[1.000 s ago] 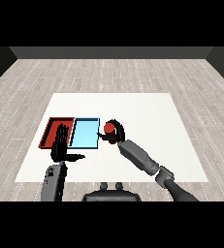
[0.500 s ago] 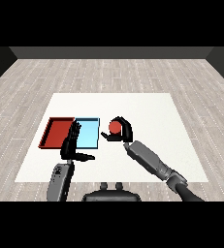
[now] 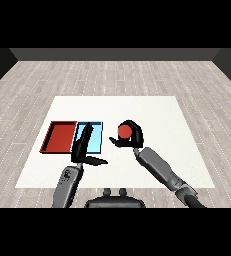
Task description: Pick the red can and put it in the red box
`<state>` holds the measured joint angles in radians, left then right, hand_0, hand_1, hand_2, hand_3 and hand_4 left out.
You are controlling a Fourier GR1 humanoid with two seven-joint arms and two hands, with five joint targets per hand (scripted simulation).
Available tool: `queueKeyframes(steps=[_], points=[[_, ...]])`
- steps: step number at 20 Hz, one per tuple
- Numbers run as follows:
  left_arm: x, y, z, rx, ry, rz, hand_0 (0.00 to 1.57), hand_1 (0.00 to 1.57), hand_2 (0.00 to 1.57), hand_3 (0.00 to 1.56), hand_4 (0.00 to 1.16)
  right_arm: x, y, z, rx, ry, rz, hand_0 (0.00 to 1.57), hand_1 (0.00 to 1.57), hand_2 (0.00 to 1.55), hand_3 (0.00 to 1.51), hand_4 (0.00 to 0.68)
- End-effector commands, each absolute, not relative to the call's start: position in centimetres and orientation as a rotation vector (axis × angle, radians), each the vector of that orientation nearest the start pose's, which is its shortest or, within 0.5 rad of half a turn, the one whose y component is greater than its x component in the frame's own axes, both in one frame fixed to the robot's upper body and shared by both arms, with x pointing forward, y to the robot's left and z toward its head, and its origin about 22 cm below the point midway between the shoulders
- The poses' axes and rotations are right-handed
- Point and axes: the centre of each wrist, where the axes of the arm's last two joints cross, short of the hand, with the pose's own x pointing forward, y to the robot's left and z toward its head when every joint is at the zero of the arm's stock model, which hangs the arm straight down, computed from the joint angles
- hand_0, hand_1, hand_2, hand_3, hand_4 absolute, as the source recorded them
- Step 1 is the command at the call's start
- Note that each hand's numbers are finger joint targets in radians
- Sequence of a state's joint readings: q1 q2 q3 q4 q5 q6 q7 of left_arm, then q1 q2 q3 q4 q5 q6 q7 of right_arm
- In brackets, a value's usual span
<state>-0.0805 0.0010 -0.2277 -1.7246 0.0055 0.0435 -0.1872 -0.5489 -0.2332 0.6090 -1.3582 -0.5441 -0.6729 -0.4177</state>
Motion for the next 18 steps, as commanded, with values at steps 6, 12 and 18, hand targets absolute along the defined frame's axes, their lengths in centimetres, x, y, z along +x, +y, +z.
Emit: queueKeyframes(steps=[6,12,18], points=[[25.3,12.6,2.7,-0.197,-1.917,-0.188,0.0,0.0,0.0,0.0,0.0,31.1,-10.3,7.7,0.176,-2.075,-0.023,1.45,1.45,1.43,1.4,0.611],[25.9,12.0,0.9,-0.212,-1.861,-0.168,0.0,0.0,0.0,0.0,0.0,28.4,-9.9,7.8,0.176,-2.096,-0.01,1.44,1.44,1.44,1.4,0.634],[28.4,12.0,0.7,-0.255,-1.823,-0.169,0.0,0.0,0.0,0.0,0.0,29.8,-9.9,8.4,0.22,-2.104,-0.003,1.47,1.47,1.44,1.39,0.652]])
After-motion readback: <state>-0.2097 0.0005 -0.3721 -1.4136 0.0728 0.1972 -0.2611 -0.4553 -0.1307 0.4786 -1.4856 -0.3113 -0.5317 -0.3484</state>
